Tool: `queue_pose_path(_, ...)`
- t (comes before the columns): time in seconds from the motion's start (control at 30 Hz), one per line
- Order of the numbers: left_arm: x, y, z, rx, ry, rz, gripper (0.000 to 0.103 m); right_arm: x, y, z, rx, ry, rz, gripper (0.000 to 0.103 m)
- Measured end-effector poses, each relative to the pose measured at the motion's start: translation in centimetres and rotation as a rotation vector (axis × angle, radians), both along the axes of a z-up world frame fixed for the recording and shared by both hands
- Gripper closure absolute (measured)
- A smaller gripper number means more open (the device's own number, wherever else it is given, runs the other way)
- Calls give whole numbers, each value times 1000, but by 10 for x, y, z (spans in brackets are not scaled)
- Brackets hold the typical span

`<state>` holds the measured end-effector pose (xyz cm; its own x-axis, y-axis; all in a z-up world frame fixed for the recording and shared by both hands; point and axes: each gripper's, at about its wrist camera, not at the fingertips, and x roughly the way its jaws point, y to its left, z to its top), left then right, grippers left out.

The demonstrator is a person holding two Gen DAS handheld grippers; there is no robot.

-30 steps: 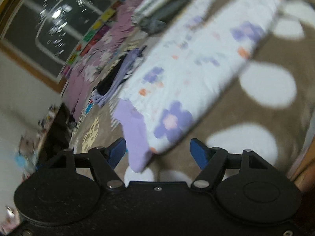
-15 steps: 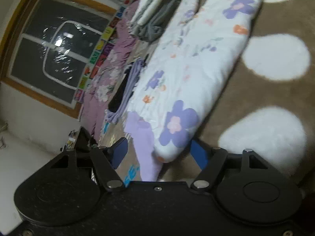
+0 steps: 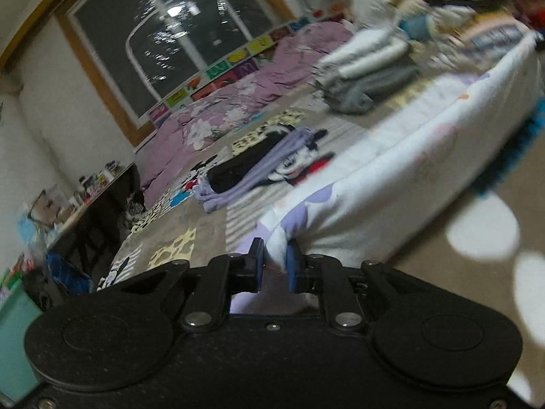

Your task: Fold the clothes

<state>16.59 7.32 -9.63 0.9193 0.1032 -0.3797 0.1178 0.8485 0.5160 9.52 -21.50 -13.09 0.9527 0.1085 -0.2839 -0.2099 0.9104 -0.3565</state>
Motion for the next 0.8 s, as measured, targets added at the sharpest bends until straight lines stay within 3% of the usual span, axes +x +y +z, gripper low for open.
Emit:
queue_pose_path(0.1, 25, -3, 5, -40, 0, 25, 91, 31, -1, 1, 20, 6, -2, 90)
queue_pose_path(0.43, 81, -4, 8, -65, 17, 42, 92, 103, 2, 4, 82, 31, 0, 91)
queue_pose_path(0.8, 127, 3, -4, -77, 36, 57, 92, 163, 8, -3, 55, 113, 7, 91)
